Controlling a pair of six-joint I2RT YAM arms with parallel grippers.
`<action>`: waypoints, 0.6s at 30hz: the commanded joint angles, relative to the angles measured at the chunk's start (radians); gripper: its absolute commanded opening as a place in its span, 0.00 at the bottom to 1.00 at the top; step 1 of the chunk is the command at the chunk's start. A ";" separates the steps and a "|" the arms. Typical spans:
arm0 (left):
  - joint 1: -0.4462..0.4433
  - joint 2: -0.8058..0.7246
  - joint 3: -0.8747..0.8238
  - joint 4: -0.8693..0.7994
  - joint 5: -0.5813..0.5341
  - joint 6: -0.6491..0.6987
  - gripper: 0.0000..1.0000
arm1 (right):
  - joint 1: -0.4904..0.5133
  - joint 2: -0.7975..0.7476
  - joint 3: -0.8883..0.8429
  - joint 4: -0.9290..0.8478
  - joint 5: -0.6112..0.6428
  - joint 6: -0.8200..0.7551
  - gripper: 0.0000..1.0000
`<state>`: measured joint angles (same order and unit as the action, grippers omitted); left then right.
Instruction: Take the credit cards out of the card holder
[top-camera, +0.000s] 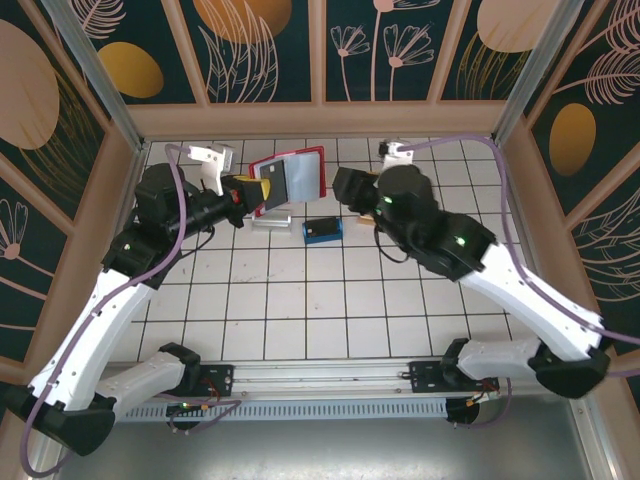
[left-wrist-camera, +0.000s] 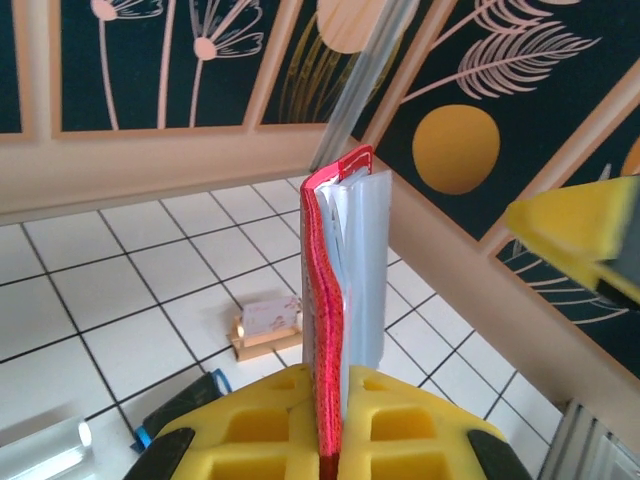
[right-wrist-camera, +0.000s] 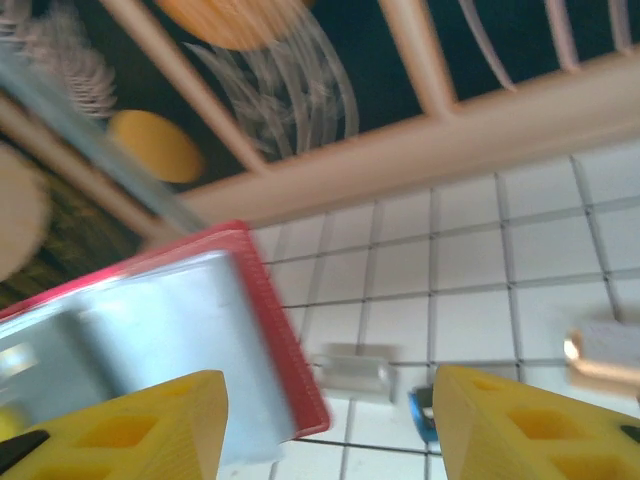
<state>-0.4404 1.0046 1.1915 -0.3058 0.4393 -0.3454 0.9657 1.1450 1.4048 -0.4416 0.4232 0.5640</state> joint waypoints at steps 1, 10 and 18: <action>-0.001 -0.031 -0.003 0.133 0.111 -0.030 0.00 | -0.004 -0.102 -0.107 0.341 -0.351 -0.136 0.57; -0.001 -0.058 -0.020 0.285 0.330 -0.093 0.00 | -0.011 -0.016 -0.049 0.456 -0.903 -0.168 0.51; -0.001 -0.059 -0.035 0.334 0.428 -0.128 0.00 | -0.014 0.030 0.046 0.331 -0.880 -0.172 0.41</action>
<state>-0.4404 0.9554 1.1610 -0.0547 0.7952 -0.4438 0.9607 1.1885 1.3933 -0.0952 -0.4374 0.4007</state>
